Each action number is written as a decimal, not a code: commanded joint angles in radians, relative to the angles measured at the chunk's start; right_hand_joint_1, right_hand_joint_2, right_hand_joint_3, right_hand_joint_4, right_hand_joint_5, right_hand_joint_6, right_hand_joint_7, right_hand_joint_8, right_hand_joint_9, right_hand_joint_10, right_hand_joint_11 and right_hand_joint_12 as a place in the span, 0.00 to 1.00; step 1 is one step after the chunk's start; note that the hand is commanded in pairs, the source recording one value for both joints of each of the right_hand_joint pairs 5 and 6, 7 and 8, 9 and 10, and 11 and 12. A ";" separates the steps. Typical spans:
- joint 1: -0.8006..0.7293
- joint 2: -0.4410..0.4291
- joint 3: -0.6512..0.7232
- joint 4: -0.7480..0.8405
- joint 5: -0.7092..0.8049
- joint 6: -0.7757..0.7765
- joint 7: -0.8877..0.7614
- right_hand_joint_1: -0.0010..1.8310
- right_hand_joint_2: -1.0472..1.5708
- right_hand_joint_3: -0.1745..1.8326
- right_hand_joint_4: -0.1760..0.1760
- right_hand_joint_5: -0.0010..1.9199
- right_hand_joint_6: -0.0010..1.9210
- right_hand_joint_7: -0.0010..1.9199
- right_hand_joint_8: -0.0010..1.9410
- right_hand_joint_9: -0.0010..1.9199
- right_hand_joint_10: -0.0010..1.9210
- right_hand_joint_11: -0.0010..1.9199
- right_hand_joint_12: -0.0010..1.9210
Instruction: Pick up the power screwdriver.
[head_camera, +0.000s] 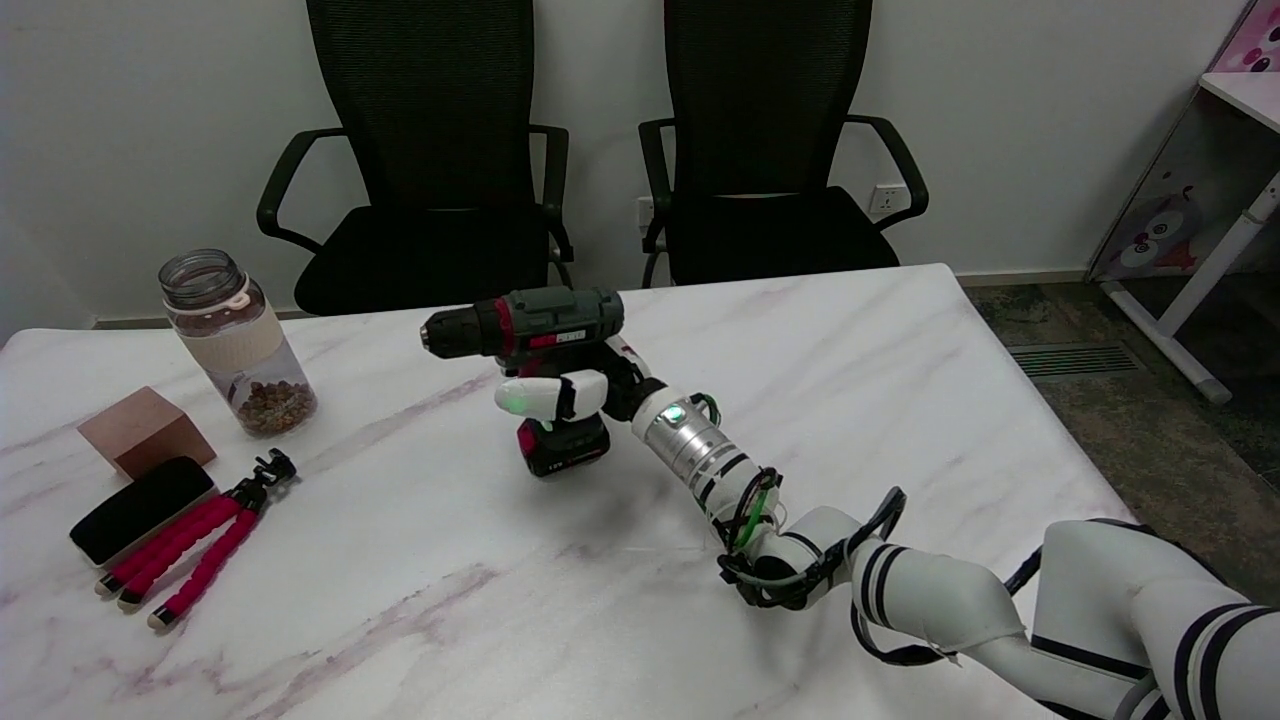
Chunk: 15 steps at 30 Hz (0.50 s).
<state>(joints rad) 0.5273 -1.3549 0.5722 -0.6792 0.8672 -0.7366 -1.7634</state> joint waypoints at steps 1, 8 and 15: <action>0.036 0.005 0.001 0.000 -0.031 0.014 -0.004 0.57 0.47 0.55 1.00 0.88 0.88 0.88 0.87 1.00 1.00 0.90 0.90; 0.071 0.047 -0.002 -0.045 -0.033 0.036 -0.005 0.57 0.60 0.63 1.00 1.00 1.00 1.00 0.99 1.00 1.00 0.94 0.94; 0.108 0.126 0.003 -0.143 -0.043 0.105 -0.008 0.57 0.68 0.58 1.00 1.00 1.00 1.00 0.99 1.00 1.00 0.99 0.99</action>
<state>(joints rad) 0.5695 -1.3275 0.5715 -0.7053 0.8420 -0.7130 -1.7673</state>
